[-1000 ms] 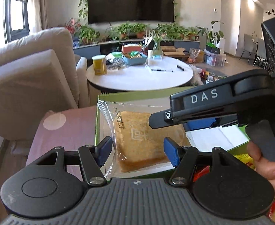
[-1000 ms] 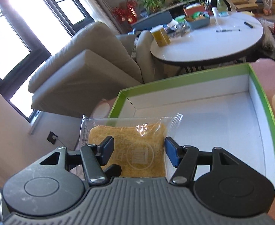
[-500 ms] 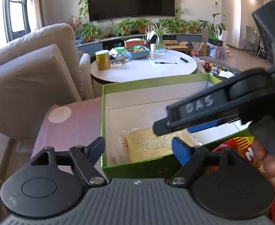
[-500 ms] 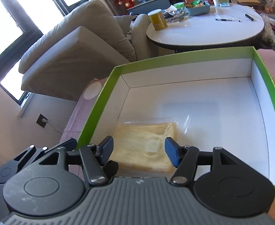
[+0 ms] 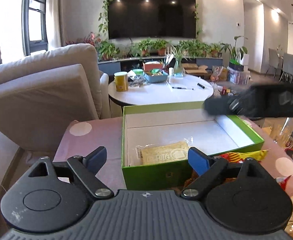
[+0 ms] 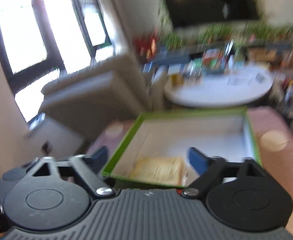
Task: Organize snacks
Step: 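Grasp the red-and-yellow chip bag with the right gripper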
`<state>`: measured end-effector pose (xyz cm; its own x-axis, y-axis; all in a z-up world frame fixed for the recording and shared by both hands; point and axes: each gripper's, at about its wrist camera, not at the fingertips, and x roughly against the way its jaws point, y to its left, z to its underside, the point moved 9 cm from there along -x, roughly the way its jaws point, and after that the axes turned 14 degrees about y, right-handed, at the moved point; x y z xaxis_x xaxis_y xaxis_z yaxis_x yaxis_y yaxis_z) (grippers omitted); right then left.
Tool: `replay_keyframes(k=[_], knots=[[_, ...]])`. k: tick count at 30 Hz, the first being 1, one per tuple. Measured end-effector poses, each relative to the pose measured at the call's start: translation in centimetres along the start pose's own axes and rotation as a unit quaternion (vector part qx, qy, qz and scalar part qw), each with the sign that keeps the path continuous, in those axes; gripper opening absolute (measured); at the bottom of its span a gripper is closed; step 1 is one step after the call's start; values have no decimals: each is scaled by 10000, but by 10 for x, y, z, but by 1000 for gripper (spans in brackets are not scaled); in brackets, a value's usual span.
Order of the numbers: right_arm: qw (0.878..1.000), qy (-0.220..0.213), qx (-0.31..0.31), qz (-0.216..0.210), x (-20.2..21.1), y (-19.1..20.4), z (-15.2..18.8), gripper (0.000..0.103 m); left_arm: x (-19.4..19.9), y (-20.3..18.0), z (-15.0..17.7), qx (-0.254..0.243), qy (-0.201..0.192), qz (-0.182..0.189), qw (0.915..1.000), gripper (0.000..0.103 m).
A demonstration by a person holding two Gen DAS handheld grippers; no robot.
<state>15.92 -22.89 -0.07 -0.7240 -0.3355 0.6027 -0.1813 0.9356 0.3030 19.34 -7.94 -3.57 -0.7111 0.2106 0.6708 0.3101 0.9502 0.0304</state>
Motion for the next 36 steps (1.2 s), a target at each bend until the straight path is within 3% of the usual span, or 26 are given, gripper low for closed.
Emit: replay_keyframes(k=[3, 7, 10, 20, 36], knots=[[9988, -479, 46, 121, 24, 1, 7, 69, 13, -1, 8, 108, -88, 19, 9999, 93], [9987, -468, -126, -167, 37, -3, 22, 69, 25, -8, 20, 172, -103, 119, 9997, 93], [9988, -460, -144, -20, 40, -11, 29, 69, 29, -15, 26, 134, -81, 179, 9997, 93], [9979, -25, -340, 548, 33, -48, 65, 69, 21, -37, 45, -137, 157, 207, 9996, 94], [9973, 325, -384, 526, 14, -57, 79, 69, -8, -54, 42, -513, 323, 125, 9981, 94]])
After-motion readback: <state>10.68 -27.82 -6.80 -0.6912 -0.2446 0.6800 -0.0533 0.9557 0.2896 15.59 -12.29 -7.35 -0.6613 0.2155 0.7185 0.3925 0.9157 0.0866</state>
